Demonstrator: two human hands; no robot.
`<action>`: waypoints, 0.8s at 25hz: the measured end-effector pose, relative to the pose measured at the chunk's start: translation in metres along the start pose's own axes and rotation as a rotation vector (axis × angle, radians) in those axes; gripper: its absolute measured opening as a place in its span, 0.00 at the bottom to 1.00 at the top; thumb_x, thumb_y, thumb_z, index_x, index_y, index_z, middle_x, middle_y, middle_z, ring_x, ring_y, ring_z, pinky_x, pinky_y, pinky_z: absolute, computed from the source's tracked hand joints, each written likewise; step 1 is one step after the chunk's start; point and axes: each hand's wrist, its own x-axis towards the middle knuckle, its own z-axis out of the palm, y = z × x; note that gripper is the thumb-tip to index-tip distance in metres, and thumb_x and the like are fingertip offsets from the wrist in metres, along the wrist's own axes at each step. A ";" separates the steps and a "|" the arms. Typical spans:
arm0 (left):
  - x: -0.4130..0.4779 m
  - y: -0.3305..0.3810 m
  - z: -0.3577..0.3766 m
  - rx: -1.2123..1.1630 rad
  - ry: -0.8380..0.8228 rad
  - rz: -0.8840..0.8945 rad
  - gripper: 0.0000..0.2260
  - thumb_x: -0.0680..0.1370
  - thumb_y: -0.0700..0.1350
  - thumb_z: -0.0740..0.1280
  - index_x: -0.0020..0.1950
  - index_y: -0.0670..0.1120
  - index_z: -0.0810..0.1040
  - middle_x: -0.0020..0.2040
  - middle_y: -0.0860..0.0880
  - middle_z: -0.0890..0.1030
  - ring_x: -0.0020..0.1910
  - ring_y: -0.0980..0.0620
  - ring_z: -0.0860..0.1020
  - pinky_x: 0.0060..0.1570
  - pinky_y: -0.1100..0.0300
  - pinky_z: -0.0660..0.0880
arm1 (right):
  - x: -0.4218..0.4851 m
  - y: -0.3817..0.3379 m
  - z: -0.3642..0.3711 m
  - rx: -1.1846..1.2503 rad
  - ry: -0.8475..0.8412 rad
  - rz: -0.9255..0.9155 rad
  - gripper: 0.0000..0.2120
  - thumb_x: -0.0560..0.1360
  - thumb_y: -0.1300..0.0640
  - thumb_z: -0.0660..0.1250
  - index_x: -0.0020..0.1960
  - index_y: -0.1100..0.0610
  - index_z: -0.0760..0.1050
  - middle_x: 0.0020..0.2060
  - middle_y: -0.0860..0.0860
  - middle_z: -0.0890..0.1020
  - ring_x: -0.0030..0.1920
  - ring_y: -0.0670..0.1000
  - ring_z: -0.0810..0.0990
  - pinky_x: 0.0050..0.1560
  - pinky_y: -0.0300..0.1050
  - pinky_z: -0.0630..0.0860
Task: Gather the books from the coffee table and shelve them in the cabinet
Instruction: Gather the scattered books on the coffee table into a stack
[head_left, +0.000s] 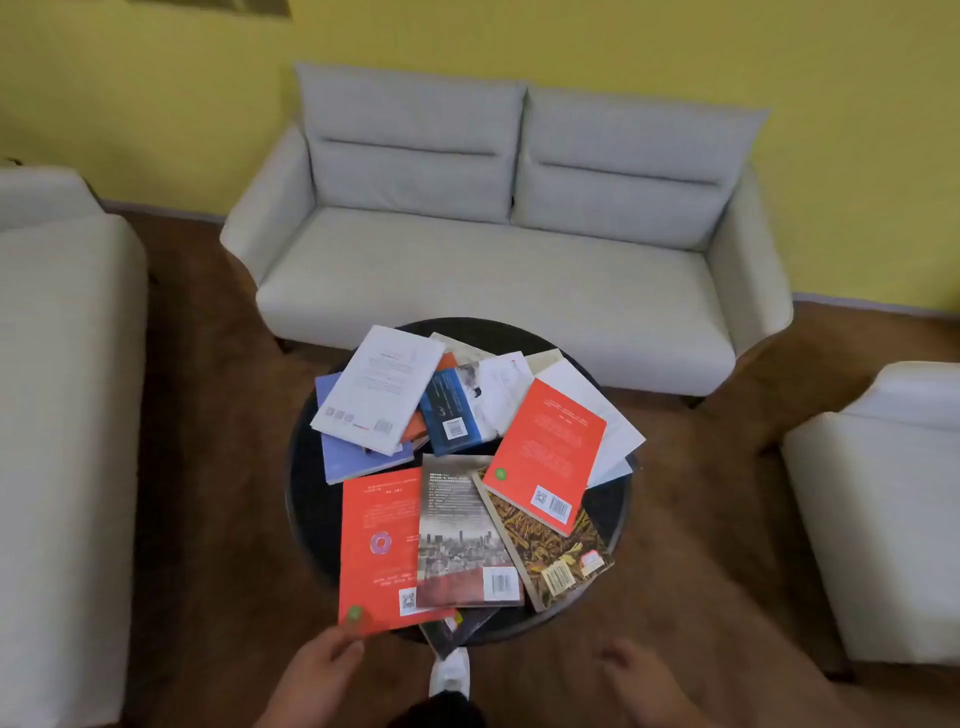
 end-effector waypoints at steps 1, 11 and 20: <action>0.019 0.019 0.008 0.022 -0.024 0.025 0.05 0.81 0.42 0.66 0.53 0.50 0.81 0.56 0.47 0.81 0.53 0.51 0.79 0.54 0.59 0.71 | 0.013 -0.015 -0.007 0.014 0.027 -0.043 0.14 0.79 0.54 0.67 0.40 0.37 0.79 0.47 0.47 0.80 0.49 0.44 0.77 0.52 0.36 0.72; 0.089 0.125 0.050 0.271 -0.342 0.165 0.15 0.81 0.48 0.63 0.67 0.52 0.75 0.65 0.50 0.78 0.59 0.51 0.78 0.55 0.57 0.73 | 0.122 -0.113 -0.067 0.457 0.093 0.110 0.12 0.80 0.51 0.65 0.55 0.60 0.78 0.50 0.55 0.85 0.49 0.56 0.85 0.56 0.57 0.83; 0.085 0.154 0.099 -0.165 -0.372 -0.114 0.19 0.80 0.40 0.65 0.69 0.51 0.69 0.59 0.54 0.77 0.47 0.57 0.79 0.36 0.65 0.75 | 0.173 -0.107 -0.072 0.843 0.082 0.306 0.11 0.79 0.54 0.70 0.57 0.60 0.77 0.55 0.56 0.85 0.53 0.60 0.84 0.60 0.61 0.81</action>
